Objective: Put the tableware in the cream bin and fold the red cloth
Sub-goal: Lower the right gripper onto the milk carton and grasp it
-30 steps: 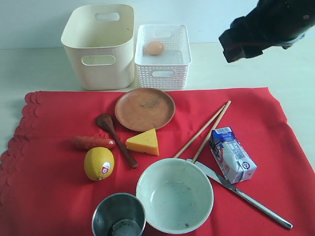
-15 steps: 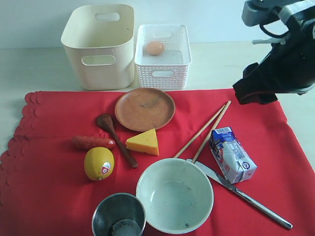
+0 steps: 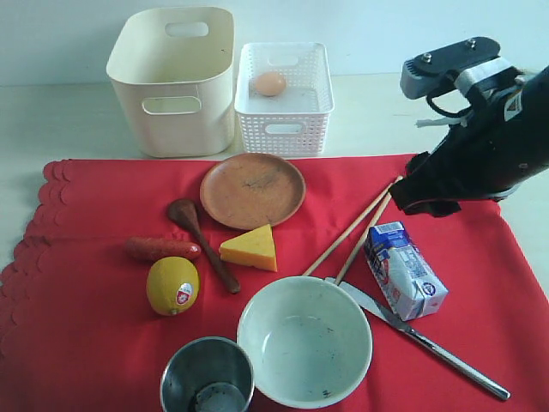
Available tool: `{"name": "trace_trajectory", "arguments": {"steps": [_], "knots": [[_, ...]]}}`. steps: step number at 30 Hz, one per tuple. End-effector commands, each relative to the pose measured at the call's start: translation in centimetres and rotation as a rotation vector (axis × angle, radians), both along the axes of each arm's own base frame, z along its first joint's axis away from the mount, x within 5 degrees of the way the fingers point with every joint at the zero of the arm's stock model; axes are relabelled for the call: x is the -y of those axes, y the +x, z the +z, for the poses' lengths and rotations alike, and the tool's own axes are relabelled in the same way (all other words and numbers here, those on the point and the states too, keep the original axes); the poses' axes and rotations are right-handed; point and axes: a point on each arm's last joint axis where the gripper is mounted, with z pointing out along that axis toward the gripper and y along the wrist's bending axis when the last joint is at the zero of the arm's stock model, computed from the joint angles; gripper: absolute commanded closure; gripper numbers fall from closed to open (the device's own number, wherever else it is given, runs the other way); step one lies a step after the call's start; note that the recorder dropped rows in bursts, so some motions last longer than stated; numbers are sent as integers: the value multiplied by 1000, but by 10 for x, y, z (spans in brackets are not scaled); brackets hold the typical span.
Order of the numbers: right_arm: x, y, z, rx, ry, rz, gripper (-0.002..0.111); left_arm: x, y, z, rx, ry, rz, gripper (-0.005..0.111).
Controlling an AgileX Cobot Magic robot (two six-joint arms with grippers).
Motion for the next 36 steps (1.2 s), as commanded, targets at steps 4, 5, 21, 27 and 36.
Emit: {"name": "trace_trajectory", "arguments": {"steps": [4,5,21,27,36], "knots": [[-9,10,-36,-121,2,13,36,0,0,0,10,-5,3,107],[-10,11,-42,-142,-5,8,36,0,0,0,10,-5,3,107],[-17,22,-87,-234,-20,-25,36,0,0,0,10,-5,3,107],[-17,24,-102,-274,-39,-28,36,0,0,0,10,-3,3,107],[-18,25,-114,-296,-47,-47,54,0,0,0,10,-5,3,107]]}}
